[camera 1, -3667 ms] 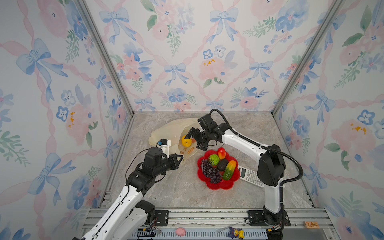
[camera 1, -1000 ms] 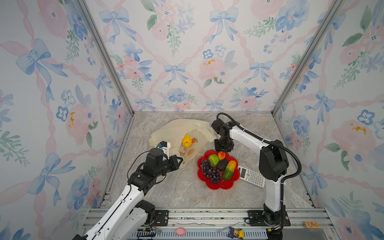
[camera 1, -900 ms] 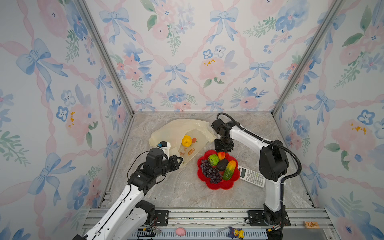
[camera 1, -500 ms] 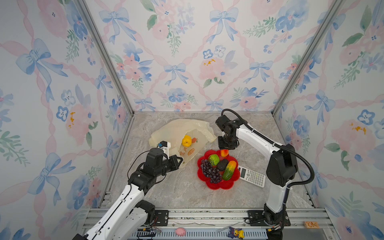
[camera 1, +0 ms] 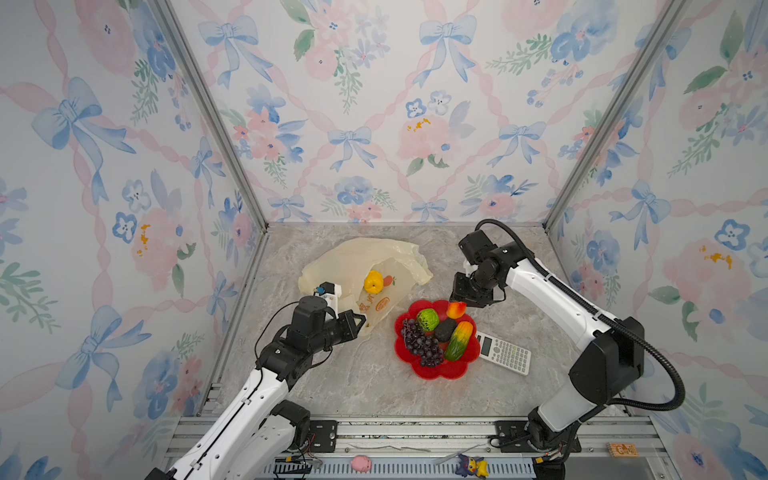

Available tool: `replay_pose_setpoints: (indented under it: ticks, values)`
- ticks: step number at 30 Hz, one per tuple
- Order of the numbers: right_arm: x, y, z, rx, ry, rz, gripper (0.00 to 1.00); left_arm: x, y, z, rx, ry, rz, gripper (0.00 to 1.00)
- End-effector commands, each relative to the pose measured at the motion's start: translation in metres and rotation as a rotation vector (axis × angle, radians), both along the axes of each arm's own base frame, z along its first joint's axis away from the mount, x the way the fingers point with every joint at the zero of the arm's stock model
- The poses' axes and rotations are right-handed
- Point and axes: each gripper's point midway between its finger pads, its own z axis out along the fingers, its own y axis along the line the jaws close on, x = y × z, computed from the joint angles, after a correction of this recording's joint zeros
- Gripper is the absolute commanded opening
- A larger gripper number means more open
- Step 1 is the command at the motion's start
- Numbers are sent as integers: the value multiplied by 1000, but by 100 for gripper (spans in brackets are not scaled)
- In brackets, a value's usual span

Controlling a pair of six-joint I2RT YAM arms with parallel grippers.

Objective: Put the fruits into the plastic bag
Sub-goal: 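Grasp the mango and carry it into the bag mouth with the right gripper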

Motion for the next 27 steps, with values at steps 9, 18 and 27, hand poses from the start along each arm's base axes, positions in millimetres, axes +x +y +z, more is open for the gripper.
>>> replay_pose_setpoints:
  ticks: [9, 18, 27]
  values:
    - [10, 56, 31, 463, 20, -212, 35, -1, 0, 10, -16, -35, -11, 0]
    - [19, 91, 39, 566, 22, -214, 35, -3, 1, 9, -30, -26, 3, 0]
    - [37, 140, 38, 639, 35, -178, 35, -3, 1, 10, -39, -24, 3, 0]
